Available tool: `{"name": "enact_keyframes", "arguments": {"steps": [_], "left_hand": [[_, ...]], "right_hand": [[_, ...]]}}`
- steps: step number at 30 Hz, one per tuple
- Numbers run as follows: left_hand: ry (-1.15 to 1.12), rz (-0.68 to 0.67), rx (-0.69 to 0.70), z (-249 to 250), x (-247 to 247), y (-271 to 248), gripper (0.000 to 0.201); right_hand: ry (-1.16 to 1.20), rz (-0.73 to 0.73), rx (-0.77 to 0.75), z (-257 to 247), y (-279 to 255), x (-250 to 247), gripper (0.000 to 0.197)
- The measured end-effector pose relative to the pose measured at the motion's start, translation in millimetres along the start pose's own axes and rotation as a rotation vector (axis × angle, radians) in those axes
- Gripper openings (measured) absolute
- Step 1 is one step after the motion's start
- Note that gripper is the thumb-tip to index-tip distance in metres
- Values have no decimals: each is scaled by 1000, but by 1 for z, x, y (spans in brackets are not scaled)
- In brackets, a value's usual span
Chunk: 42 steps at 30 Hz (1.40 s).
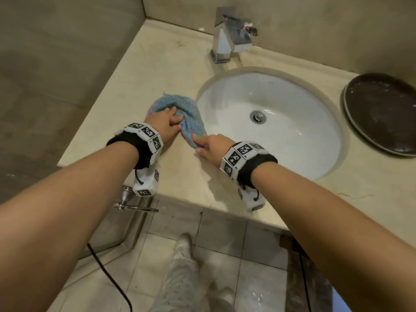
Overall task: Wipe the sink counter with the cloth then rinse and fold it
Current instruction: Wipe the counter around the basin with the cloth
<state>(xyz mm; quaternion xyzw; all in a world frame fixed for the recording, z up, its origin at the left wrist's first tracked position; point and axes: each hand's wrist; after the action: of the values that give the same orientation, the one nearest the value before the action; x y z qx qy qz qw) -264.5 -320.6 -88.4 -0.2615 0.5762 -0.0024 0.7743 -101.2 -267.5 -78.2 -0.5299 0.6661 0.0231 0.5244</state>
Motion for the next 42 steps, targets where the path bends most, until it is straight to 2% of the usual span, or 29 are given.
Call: {"name": "enact_keyframes", "arguments": {"steps": [5,11,19,23,30,42], "left_hand": [[11,-5,-25,-2,18,-32,46],[41,-11,-1,11,46,-78,45],[159,-131,51,74,79,-128,49],[188,-163,85,110,94,-147,52],[289,-112,212,181,124,-149,66],[435,-200,408,301,136,-131,77]], "right_hand": [[-46,-1,21,6,-16,11,47],[-107,-9,19,25,-65,31,49],[-218,-43,61,61,-139,58,49],[-181,-40,102,87,-175,72,50],[-153,10,245,150,-230,82,51],[-44,65,445,250,-299,81,51]]}}
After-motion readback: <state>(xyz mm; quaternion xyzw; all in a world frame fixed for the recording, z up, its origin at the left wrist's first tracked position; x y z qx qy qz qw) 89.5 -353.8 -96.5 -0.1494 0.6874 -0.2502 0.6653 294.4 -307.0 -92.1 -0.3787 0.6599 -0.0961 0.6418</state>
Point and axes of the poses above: each hand's wrist, its own y-axis towards the middle knuckle, its own x-axis out of the palm, z = x × y, and after that the axes turned 9 degrees about y, right-handed
